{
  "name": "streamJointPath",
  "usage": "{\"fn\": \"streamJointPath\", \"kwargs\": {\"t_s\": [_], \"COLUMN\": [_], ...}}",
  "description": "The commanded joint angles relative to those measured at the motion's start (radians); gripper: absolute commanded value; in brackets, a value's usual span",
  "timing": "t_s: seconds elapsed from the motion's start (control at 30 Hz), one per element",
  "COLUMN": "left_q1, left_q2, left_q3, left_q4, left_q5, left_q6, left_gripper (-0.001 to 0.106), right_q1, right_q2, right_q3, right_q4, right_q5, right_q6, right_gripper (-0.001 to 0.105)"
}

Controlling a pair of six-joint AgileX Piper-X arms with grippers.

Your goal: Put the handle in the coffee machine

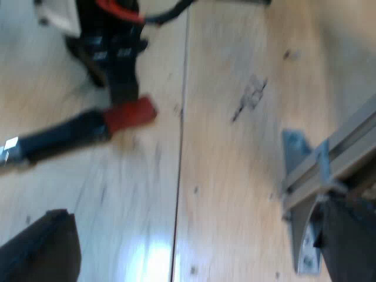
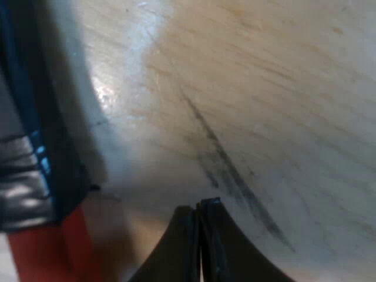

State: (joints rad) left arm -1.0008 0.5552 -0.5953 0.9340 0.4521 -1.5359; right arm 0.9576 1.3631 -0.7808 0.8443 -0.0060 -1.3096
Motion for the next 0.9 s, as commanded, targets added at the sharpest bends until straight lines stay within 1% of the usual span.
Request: {"fn": "streamJointPath", "kwargs": {"t_s": [0.03, 0.07, 0.1, 0.23, 0.37, 0.5, 0.53, 0.6, 0.63, 0.7, 0.77, 0.8, 0.9], "left_q1": [-0.005, -0.005, -0.005, -0.005, -0.005, -0.005, -0.005, -0.005, -0.005, -0.005, -0.005, -0.005, -0.005], "left_q2": [-0.003, -0.003, -0.003, -0.003, -0.003, -0.003, -0.003, -0.003, -0.003, -0.003, -0.003, -0.003, -0.015], "left_q3": [-0.003, -0.003, -0.003, -0.003, -0.003, -0.003, -0.003, -0.003, -0.003, -0.003, -0.003, -0.003, -0.003], "left_q4": [0.042, 0.051, 0.057, 0.058, 0.069, 0.122, 0.129, 0.153, 0.157, 0.178, 0.195, 0.207, 0.223], "left_q5": [-0.047, -0.058, -0.061, -0.061, -0.061, -0.135, -0.140, -0.157, -0.160, -0.166, -0.172, -0.173, -0.176], "left_q6": [-0.001, -0.001, -0.001, -0.001, -0.001, -0.001, -0.001, -0.001, -0.001, -0.001, -0.001, -0.001, -0.001], "left_gripper": [0.084, 0.084, 0.084, 0.084, 0.084, 0.084, 0.084, 0.084, 0.084, 0.084, 0.084, 0.084, 0.084], "right_q1": [0.003, 0.003, 0.007, 0.026, 0.051, 0.105, 0.112, 0.153, 0.158, 0.188, 0.198, 0.209, 0.219], "right_q2": [0.026, 0.030, 0.038, 0.042, 0.056, 0.070, 0.071, 0.073, 0.073, 0.073, 0.073, 0.073, 0.075], "right_q3": [0.004, 0.004, 0.004, 0.004, 0.004, 0.004, 0.004, 0.004, 0.004, 0.004, 0.004, 0.004, 0.004], "right_q4": [-0.012, -0.019, -0.042, -0.093, -0.106, -0.106, -0.110, -0.140, -0.148, -0.203, -0.235, -0.275, -0.338], "right_q5": [-0.040, -0.052, -0.068, -0.065, -0.089, -0.093, -0.095, -0.097, -0.097, -0.097, -0.103, -0.106, -0.111], "right_q6": [0.007, 0.012, 0.031, 0.047, 0.068, 0.082, 0.085, 0.121, 0.127, 0.176, 0.194, 0.225, 0.271], "right_gripper": [0.000, 0.000, 0.000, 0.000, 0.000, 0.000, 0.000, 0.000, 0.000, 0.000, 0.000, 0.000, 0.000]}}
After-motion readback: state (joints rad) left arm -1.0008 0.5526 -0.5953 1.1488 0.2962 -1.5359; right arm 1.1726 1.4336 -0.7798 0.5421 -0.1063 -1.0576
